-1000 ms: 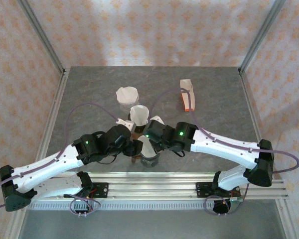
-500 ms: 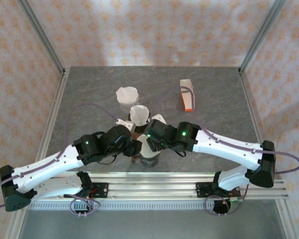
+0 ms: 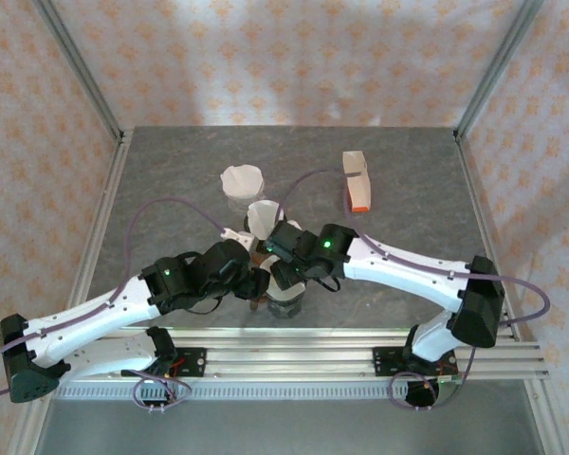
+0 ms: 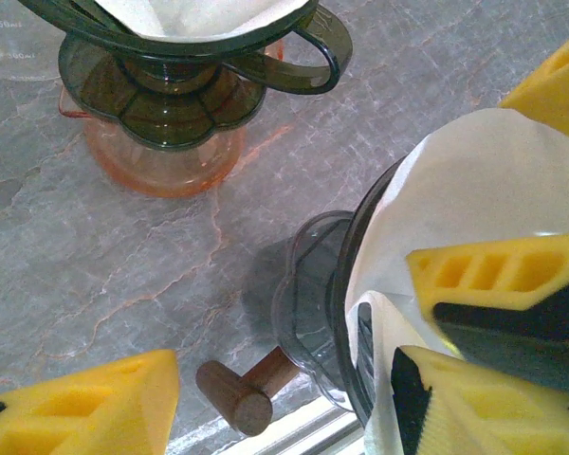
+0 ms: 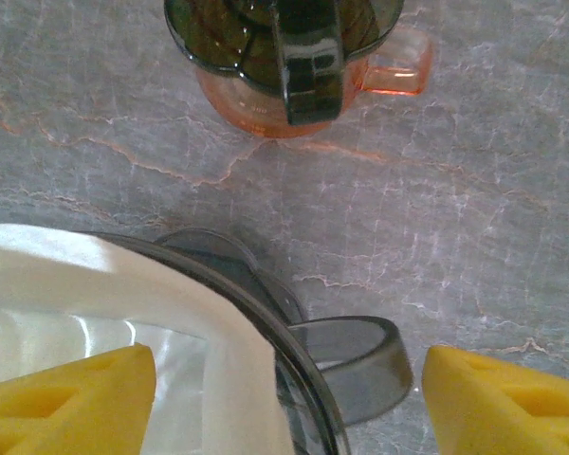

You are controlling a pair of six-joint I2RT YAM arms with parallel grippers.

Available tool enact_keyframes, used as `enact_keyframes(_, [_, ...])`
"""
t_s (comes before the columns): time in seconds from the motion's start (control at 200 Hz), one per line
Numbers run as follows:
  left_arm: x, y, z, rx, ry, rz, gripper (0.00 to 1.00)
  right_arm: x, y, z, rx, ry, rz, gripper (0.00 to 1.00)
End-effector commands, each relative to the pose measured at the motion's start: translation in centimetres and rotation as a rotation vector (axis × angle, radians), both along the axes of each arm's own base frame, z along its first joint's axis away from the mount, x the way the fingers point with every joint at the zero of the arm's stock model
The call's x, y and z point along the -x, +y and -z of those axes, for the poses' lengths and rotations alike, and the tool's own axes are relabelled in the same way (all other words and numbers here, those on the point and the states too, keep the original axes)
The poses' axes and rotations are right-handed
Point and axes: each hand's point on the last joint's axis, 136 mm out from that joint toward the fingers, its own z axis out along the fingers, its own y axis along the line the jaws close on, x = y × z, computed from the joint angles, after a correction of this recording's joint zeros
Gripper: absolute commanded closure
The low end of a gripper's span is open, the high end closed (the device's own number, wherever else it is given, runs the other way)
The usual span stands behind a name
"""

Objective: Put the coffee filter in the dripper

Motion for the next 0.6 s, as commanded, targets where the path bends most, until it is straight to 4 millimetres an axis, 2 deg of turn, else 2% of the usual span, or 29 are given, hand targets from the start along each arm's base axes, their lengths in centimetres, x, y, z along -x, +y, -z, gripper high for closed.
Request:
enact_keyframes(0.0, [-0.3,0.2,-0.3,0.015,-0.018,-0.018,0.38,-0.3,-0.3,0.9,0.017,0.016,0.011,0.25])
enact_keyframes(0.18, [-0.3,0.3,-0.7,0.026,-0.022,-0.023,0.37,-0.3,-0.2,2.1,0.037,0.033,0.013,0.25])
enact_keyframes(0.46, [-0.2,0.8,-2.1,0.092,-0.055,-0.052,0.28,0.1,0.0,3.8,0.038,0.063,0.024,0.24])
enact_keyframes(0.591, [-0.2,1.0,-2.5,0.104,-0.067,-0.057,0.27,0.0,-0.2,4.2,0.049,0.062,0.033,0.23])
